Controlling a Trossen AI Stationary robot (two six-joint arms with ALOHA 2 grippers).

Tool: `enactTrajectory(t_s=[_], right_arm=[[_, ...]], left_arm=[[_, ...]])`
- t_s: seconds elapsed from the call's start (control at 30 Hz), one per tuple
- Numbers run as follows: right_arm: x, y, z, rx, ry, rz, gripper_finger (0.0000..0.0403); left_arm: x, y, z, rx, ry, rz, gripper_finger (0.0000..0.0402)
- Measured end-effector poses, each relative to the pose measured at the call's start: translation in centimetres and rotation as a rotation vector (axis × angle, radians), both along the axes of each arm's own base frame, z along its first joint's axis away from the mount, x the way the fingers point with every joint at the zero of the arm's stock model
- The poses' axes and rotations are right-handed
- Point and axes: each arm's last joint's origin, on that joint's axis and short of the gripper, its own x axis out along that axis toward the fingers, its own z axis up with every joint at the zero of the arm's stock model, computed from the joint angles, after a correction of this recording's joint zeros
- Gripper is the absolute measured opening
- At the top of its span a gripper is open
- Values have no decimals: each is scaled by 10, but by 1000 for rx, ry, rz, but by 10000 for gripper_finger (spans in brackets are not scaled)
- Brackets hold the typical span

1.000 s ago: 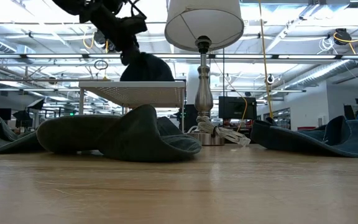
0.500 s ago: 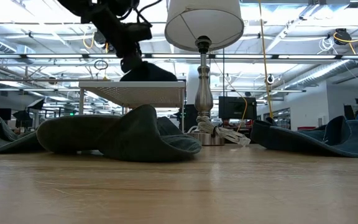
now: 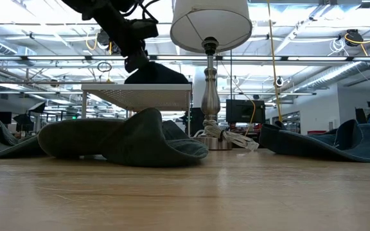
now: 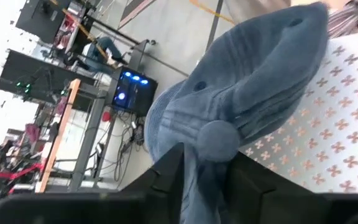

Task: Pick & Place hat
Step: Put the bottom blue cap on the shelf, then stack the bottom blue cap on the blue cap on the shelf

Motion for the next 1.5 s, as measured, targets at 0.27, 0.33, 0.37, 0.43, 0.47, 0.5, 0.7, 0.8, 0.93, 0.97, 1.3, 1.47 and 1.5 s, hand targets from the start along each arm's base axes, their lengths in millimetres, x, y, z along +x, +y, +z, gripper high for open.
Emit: enactTrajectory(t_s=[0.27, 0.33, 0.37, 0.43, 0.47, 0.5, 0.7, 0.8, 0.93, 0.97, 1.3, 1.47, 1.5], right_arm=[[0, 0, 0, 0, 0, 0, 256], [0, 0, 0, -1, 0, 0, 256], [0, 0, 0, -1, 0, 0, 256], [0, 0, 0, -1, 0, 0, 256], [0, 0, 0, -1, 0, 0, 256], [0, 0, 0, -1, -1, 0, 256], [0, 0, 0, -10, 0, -2, 256], [0, 0, -1, -14, 6, -2, 256], [0, 0, -1, -14, 6, -3, 256], [0, 0, -1, -14, 7, -3, 256], [1, 0, -3, -26, 26, -4, 256], [1, 0, -4, -32, 38, -3, 256], [1, 0, -4, -32, 38, -3, 256]], left_arm=[[-5, -4, -4, -41, 39, 23, 167], [-6, -8, -2, -57, 18, 12, 178], [-6, -10, 0, -68, 2, -2, 183], [-10, -15, 4, -85, -6, -19, 190], [-11, -18, 6, -89, -17, -26, 193], [-13, -21, 9, -92, -28, -33, 196], [-33, -39, 11, -182, 32, -34, 200], [-41, -50, 15, -264, -5, -58, 200], [-51, -67, 22, -411, -83, -116, 200], [-54, -72, 24, -456, -100, -140, 200], [-65, -114, 54, -822, -353, -461, 200], [-64, -140, 74, -896, -531, -614, 200], [-63, -145, 77, -908, -566, -626, 200]])
